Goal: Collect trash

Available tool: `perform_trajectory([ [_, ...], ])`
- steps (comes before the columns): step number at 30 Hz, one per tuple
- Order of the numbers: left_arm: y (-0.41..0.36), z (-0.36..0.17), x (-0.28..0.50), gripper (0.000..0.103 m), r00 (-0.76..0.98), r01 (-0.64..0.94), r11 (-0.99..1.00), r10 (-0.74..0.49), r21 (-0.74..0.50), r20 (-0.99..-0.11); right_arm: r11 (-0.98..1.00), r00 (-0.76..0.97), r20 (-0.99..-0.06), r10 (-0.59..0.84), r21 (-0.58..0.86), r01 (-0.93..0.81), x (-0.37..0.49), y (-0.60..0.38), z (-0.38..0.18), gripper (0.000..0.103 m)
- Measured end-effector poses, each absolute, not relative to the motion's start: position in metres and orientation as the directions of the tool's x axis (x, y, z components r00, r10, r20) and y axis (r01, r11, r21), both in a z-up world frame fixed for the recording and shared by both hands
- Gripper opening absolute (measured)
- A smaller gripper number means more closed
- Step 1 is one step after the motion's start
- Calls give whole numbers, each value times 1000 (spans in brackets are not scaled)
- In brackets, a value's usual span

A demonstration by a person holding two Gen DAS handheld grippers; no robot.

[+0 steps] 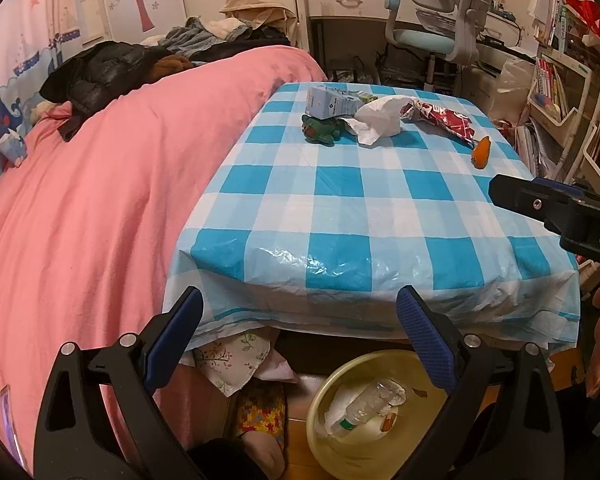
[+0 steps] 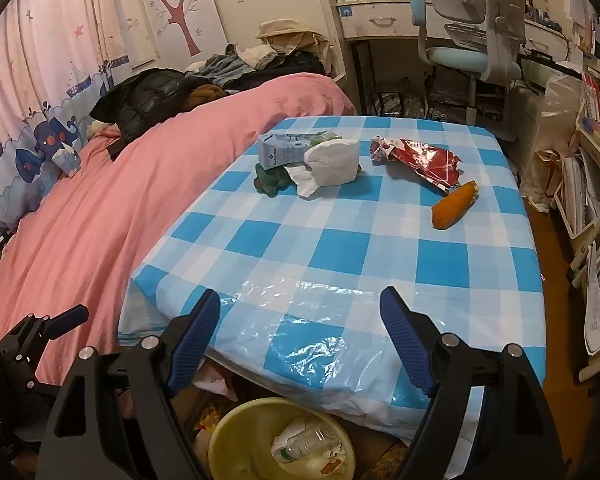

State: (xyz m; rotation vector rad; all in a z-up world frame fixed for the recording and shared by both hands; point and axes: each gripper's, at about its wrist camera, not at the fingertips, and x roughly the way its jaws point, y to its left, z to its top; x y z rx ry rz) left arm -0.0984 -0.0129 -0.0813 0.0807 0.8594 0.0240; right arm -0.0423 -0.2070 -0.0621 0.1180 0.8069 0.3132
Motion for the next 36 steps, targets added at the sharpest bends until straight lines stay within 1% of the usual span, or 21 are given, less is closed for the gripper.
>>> perform_trajectory([
  [21,-17,-71,-87,94,660,36,997,31,73,-751,945,661,-675,327,222,-240,-42,-203,-60,81],
  [24,-14,-61,-79,94,673,34,997,29,70,-739,944,663,-672,329,225,-241,-40,-203,-59,81],
  [32,-6,-35,-42,95,713,32,993,54,110,-699,941,668,-663,337,226,-251,-36,-199,-57,84],
  [36,0,-35,-32,95,708,23,993,63,112,-704,939,663,-665,344,229,-258,-34,-196,-58,84],
])
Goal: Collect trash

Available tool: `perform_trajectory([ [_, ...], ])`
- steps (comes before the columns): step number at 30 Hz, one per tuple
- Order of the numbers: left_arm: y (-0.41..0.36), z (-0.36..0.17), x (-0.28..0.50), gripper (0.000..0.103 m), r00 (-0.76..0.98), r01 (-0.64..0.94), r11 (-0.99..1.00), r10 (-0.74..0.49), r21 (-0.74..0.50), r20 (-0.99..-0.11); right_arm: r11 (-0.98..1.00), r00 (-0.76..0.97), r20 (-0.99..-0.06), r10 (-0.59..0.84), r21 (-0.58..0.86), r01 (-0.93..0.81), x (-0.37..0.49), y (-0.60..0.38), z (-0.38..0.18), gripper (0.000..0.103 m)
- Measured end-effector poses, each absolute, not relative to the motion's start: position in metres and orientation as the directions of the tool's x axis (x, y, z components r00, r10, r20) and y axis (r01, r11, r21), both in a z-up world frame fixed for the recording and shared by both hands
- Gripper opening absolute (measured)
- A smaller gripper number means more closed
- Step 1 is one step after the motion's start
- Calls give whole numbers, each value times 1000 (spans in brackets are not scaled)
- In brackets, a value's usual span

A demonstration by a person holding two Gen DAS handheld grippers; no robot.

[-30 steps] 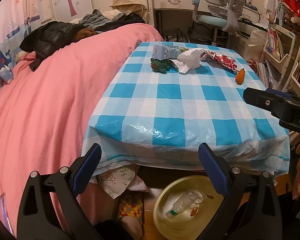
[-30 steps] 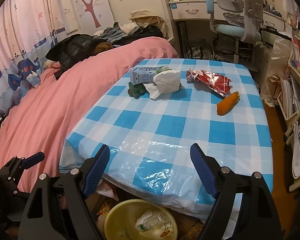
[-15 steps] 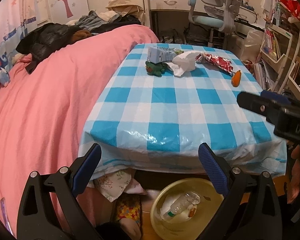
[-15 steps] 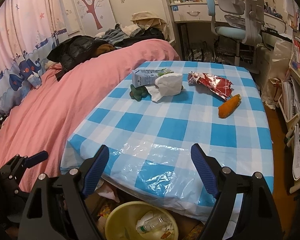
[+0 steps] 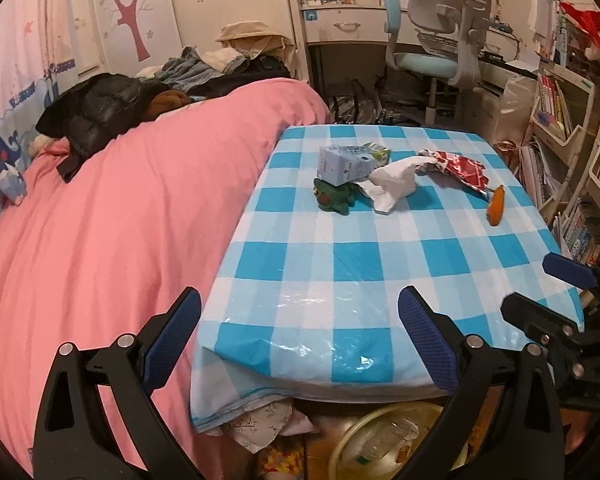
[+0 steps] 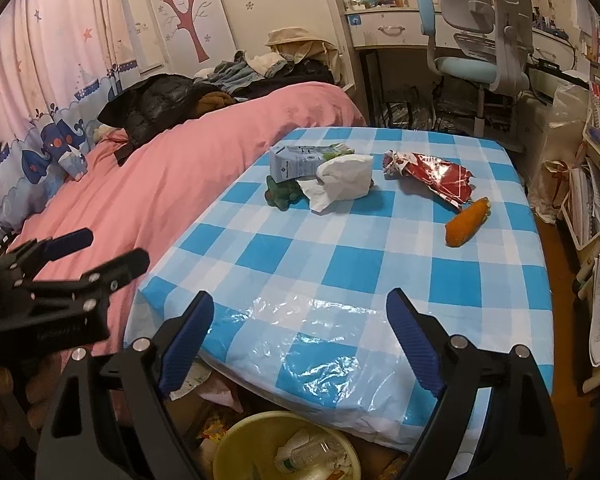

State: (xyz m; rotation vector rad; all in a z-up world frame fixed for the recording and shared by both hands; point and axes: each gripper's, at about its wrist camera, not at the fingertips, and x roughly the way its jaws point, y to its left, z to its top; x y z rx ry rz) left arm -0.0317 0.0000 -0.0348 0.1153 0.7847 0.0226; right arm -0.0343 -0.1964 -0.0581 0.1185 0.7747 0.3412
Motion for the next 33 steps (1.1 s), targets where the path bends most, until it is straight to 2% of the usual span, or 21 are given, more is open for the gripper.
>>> perform_trajectory([
  [3,2,-36,-30,95,697,27,997,31,70,-716,937,661,-664,350,230,-264,-33,-194,-58,84],
  [12,-14,-37,-34,95,709,69,990,37,121,-705,936,656,-669,351,227,-269,-31,-190,-59,84],
  [33,-8,-44,-35,95,693,50,993,46,111,-719,942,658,-675,335,220,-255,-34,-193,-62,84],
])
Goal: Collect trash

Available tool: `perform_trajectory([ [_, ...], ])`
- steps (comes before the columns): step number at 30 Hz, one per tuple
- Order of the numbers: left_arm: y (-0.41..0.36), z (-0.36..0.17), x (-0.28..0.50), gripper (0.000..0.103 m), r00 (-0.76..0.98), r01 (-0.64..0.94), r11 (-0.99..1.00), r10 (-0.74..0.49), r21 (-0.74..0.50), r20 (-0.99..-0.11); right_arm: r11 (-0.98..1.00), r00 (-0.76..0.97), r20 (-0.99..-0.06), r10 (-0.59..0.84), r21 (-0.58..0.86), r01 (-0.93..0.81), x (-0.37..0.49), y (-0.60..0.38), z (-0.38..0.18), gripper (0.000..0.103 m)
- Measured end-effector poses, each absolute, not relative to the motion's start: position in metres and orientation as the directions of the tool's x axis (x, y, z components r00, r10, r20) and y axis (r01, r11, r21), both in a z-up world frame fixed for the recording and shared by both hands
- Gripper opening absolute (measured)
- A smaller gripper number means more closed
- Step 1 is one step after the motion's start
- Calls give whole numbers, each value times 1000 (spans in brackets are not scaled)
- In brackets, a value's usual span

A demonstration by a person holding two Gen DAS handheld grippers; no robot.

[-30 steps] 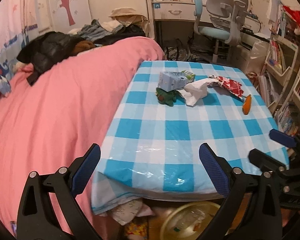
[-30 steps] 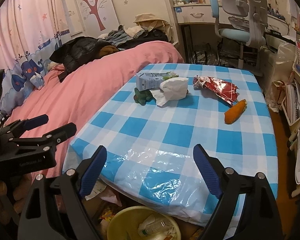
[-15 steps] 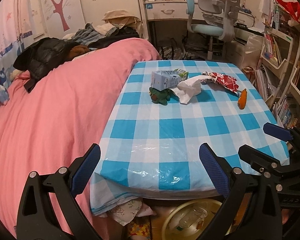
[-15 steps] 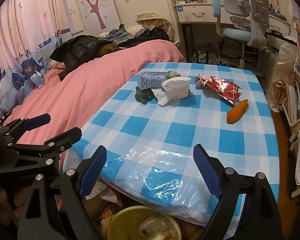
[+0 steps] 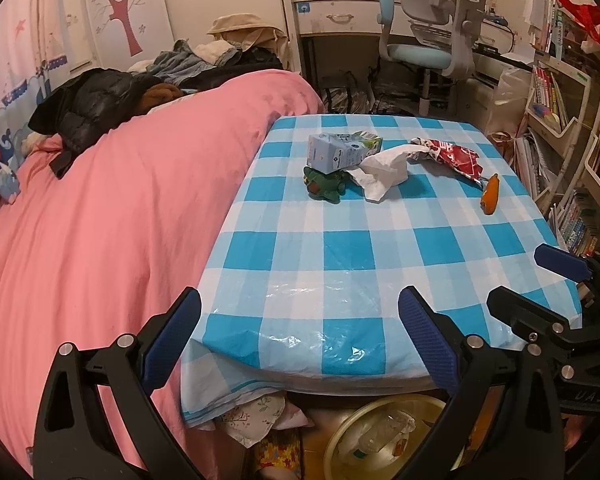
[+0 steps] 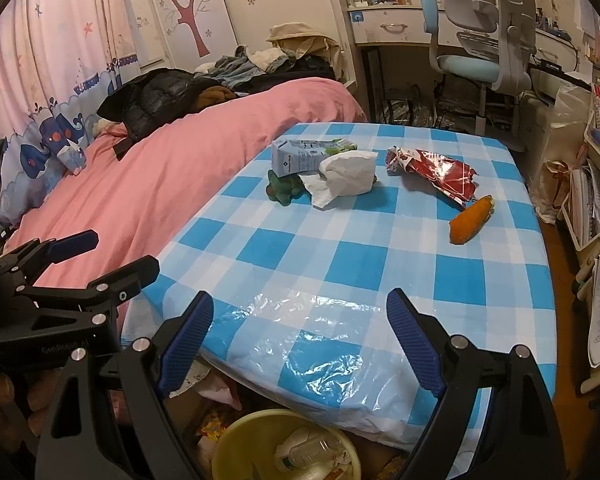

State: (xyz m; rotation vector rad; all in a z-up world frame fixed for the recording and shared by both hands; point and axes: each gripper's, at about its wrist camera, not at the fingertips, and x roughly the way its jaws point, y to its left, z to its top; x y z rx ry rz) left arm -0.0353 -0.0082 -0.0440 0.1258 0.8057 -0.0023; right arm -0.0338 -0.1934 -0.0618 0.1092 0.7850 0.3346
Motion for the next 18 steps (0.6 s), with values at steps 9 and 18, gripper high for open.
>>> perform_trajectory([
  [9,-9,-46,-35,95,689,53,992,50,118,-723,942,658,-674,335,220,-255,-34,-193,-62,84],
  [18,-11,-49,-34,95,683,54,991,54,124,-728,942,658,-675,335,220,-255,-34,-193,-62,84],
])
